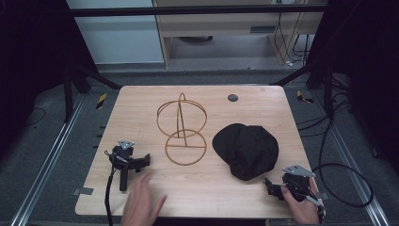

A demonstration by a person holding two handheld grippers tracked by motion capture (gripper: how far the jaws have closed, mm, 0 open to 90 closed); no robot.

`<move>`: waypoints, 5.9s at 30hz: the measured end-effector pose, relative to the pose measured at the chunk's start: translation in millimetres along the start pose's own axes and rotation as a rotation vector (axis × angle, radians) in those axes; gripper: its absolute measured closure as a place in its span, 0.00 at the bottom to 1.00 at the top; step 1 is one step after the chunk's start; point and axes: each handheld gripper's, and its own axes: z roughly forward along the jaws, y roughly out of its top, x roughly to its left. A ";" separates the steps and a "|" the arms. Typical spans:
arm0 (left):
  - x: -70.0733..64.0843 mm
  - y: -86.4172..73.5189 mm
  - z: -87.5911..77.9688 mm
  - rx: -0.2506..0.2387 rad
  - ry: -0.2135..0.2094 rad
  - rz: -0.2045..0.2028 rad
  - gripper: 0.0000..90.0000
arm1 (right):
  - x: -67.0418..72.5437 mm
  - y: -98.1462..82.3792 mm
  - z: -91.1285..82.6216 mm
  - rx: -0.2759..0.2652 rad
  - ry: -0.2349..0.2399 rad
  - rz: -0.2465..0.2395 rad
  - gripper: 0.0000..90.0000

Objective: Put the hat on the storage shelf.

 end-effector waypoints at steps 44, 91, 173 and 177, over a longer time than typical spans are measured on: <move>-1.0 -0.3 -0.5 0.002 0.003 -0.002 0.00 | 26.4 144.0 -51.2 0.081 0.201 -0.227 0.09; -5.6 -1.9 -1.9 0.000 -0.016 0.015 0.00 | 23.0 170.2 8.3 0.300 0.307 -0.276 0.92; -7.5 -2.3 -2.4 0.000 -0.029 0.026 0.00 | 42.8 308.6 -119.4 -0.239 0.399 0.008 0.97; -7.5 -2.2 -2.4 0.001 -0.029 0.026 0.00 | 57.8 319.3 -115.4 -0.251 0.417 0.002 0.97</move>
